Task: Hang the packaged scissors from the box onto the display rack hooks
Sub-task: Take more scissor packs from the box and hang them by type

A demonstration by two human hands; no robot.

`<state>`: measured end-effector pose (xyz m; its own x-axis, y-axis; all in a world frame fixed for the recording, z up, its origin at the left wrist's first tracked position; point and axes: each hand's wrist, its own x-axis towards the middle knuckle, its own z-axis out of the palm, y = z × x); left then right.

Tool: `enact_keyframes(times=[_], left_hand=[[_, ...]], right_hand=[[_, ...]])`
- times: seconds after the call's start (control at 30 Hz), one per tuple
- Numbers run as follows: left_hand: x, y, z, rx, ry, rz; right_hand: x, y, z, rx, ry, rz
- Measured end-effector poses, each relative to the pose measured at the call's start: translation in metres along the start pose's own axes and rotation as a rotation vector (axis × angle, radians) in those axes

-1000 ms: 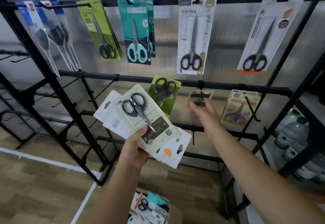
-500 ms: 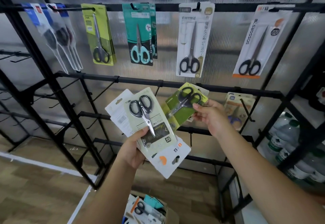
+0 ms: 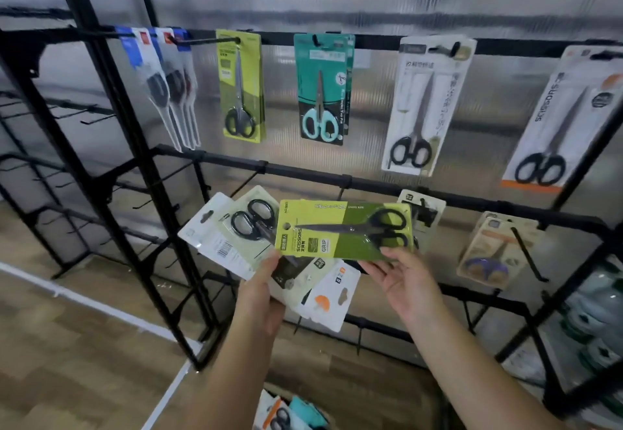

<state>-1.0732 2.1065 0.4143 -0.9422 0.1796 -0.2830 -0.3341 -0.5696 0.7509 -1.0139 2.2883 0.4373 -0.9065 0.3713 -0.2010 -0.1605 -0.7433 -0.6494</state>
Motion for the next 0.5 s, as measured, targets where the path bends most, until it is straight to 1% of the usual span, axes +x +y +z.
enact_keyframes(times=[0.13, 0.2, 0.27, 0.33, 0.43, 0.5], left_hand=[[0.011, 0.016, -0.016, -0.051, -0.039, 0.018], [0.020, 0.029, -0.025, -0.054, -0.007, -0.005], [0.031, 0.046, -0.036, -0.038, 0.028, -0.019], [0.042, 0.065, -0.045, -0.022, 0.038, -0.012], [0.056, 0.095, -0.060, -0.045, 0.026, -0.005], [0.064, 0.116, -0.071, -0.034, 0.001, -0.003]], right_hand=[[0.010, 0.025, 0.016, -0.033, 0.001, -0.003], [0.013, 0.035, 0.028, -0.184, -0.044, 0.025], [0.017, 0.046, 0.043, -0.418, -0.084, 0.056], [0.021, 0.051, 0.061, -0.586, -0.089, 0.078], [0.029, 0.053, 0.088, -0.692, -0.072, 0.075], [0.033, 0.055, 0.106, -0.725, -0.085, -0.004]])
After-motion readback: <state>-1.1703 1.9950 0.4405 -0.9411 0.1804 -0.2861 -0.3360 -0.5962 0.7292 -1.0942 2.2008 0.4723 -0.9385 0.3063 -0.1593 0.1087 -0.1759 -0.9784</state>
